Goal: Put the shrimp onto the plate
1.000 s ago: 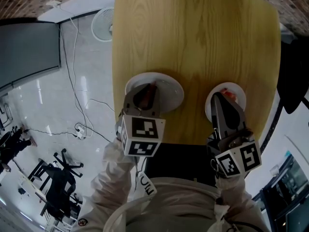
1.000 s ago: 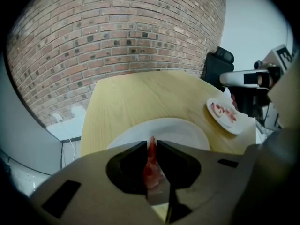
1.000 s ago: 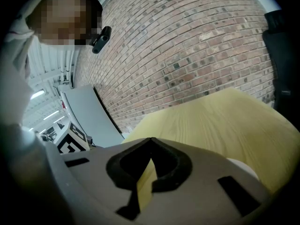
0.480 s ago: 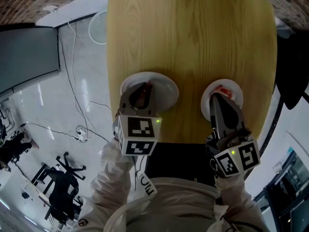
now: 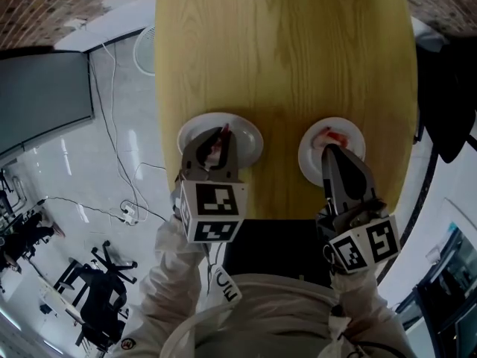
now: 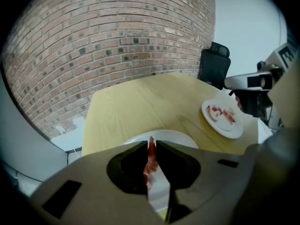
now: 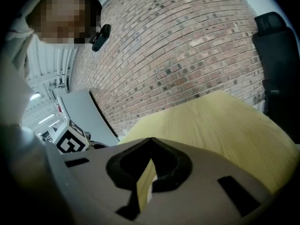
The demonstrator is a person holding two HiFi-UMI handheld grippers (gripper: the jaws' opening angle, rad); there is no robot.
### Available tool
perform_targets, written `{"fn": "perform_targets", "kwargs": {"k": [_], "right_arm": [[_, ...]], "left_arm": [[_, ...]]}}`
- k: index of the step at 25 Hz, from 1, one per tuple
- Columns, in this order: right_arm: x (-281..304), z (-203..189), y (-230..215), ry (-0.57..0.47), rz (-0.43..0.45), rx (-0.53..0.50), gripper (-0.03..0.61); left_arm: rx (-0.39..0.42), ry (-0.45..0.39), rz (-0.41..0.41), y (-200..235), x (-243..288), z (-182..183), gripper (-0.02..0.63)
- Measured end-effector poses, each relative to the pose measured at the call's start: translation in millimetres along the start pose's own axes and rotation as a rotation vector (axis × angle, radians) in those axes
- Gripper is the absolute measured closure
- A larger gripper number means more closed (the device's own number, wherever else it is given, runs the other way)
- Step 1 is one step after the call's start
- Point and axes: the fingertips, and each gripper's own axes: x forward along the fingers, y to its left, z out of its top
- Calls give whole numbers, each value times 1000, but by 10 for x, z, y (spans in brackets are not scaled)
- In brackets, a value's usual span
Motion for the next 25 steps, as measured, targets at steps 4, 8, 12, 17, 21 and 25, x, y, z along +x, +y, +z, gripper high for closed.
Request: {"fn": "perform_targets", "kwargs": {"k": [4,8,12,17,21,25], "right_arm": [[-146,54,-94,-20,-12,6,554],[-304,78,-225,-37,-35,14,554],[-481,89,-381,-54,-60,27,554],[-739,113,-597,-78,-86,43,554],[-971,120,-811,-92,-104,58,554],[-1090,117,-981,-96,-111,70,554]], "left_arm": [[26,-9,-9,-149,-24,98,552],[52,-17,-31,-353,-30,180,552],[80,-19,-75,-644,-3,260,552],[118,-26,-112,-1042,5,386,552],[150,-20,-135,-1389,20,469,552],[167,-13,-152,-1623,61,517,552]]}}
